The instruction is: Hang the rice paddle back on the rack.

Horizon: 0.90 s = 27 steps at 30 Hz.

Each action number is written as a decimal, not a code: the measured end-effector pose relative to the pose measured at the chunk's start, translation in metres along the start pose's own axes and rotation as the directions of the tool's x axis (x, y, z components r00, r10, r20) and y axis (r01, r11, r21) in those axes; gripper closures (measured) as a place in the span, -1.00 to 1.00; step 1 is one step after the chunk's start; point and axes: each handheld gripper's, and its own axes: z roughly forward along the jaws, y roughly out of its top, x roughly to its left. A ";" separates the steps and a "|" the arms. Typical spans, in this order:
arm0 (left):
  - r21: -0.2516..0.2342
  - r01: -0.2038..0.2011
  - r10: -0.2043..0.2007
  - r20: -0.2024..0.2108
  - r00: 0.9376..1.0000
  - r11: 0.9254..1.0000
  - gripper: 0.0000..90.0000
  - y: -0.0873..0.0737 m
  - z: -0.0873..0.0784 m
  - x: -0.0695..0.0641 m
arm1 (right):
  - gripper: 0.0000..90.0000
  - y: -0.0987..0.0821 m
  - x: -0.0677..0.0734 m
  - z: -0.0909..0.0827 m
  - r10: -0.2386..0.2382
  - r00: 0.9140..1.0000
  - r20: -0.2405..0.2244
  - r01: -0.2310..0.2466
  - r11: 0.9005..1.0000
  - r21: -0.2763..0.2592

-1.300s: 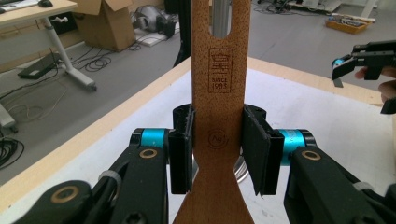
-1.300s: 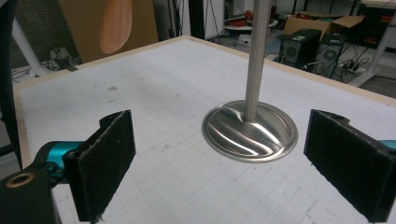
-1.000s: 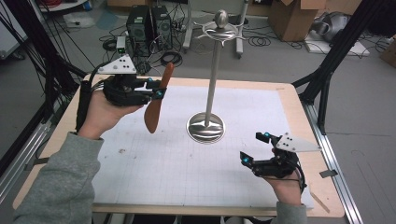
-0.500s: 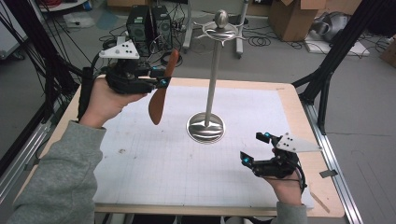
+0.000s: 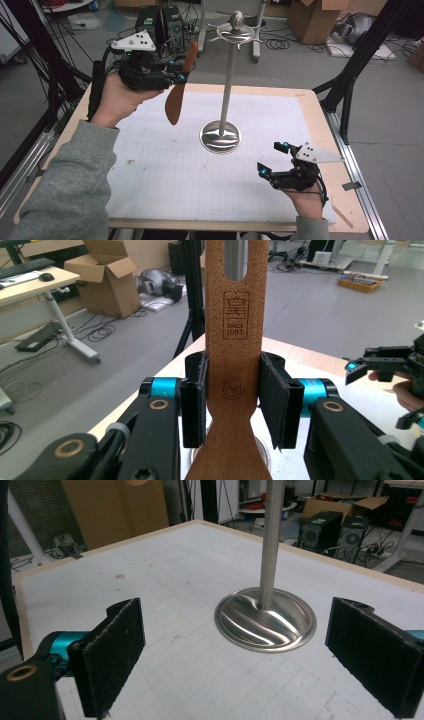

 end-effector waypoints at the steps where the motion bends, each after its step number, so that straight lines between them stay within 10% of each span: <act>1: -0.006 0.003 -0.003 0.001 1.000 1.000 0.45 0.002 0.000 0.000 | -0.83 0.000 0.000 0.000 0.000 1.000 0.000 0.000 1.000 0.000; 27: -0.024 0.009 -0.009 0.021 1.000 1.000 0.44 0.020 0.018 -0.001 | -0.83 0.000 -0.003 -0.006 0.009 1.000 0.008 -0.009 1.000 -0.019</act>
